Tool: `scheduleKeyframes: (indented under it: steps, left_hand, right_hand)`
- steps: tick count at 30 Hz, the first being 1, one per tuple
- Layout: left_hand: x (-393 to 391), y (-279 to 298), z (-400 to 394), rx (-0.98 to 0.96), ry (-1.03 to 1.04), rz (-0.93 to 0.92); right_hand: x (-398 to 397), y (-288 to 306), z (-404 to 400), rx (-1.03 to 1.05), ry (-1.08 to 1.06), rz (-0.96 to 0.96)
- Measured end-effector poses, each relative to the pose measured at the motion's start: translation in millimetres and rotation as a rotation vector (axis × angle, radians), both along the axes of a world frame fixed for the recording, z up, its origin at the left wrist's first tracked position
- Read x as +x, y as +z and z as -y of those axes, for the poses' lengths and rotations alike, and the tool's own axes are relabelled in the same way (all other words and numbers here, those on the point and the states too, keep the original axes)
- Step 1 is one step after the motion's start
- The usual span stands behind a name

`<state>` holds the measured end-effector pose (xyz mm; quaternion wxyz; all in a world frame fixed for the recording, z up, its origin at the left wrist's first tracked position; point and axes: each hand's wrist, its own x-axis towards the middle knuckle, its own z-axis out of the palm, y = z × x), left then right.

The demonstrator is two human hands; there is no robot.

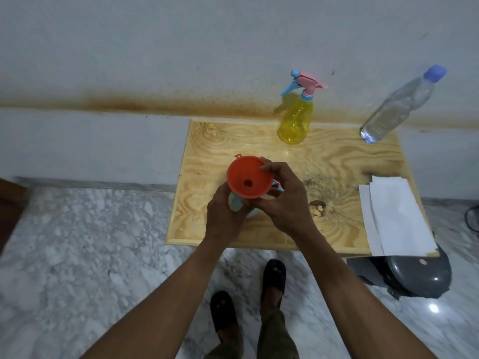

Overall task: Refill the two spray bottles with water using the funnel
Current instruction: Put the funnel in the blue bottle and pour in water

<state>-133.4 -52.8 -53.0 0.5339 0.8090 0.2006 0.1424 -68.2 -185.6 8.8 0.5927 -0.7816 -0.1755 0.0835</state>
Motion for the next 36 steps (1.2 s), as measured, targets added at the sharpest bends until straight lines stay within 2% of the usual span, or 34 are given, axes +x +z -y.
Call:
scheduleKeyframes:
  steps: [5, 9, 12, 15, 19, 24, 28, 36]
  left_hand:
    - [-0.7, 7.3, 1.8, -0.015, -0.009, -0.02]
    - [-2.9, 14.6, 4.0, -0.017, 0.007, -0.073]
    - [-11.2, 21.7, 9.2, 0.022, 0.057, -0.121]
    - [-29.8, 27.3, 27.3, 0.042, 0.148, -0.262]
    - [-35.1, 30.1, 71.5, 0.07, -0.008, -0.367]
    - [29.4, 57.5, 140.4, -0.008, -0.141, -0.296]
    - [112.0, 80.9, 178.9, -0.006, -0.133, -0.2]
    - [255.9, 88.9, 243.3, 0.09, -0.137, -0.15]
  right_hand:
    - [-1.0, 3.7, 3.5, -0.013, 0.007, 0.01]
    - [-2.1, 15.3, 16.5, -0.104, 0.001, 0.017]
    - [-1.8, 27.5, 38.9, -0.115, -0.115, -0.041]
    - [5.1, 41.2, 69.2, -0.093, -0.3, -0.069]
    - [30.6, 58.4, 113.3, -0.09, -0.496, -0.066]
    - [93.8, 82.5, 163.7, -0.072, -0.667, -0.107]
    - [157.8, 92.7, 199.4, -0.111, -0.733, -0.058]
    - [273.1, 78.9, 238.4, -0.162, -0.607, -0.052]
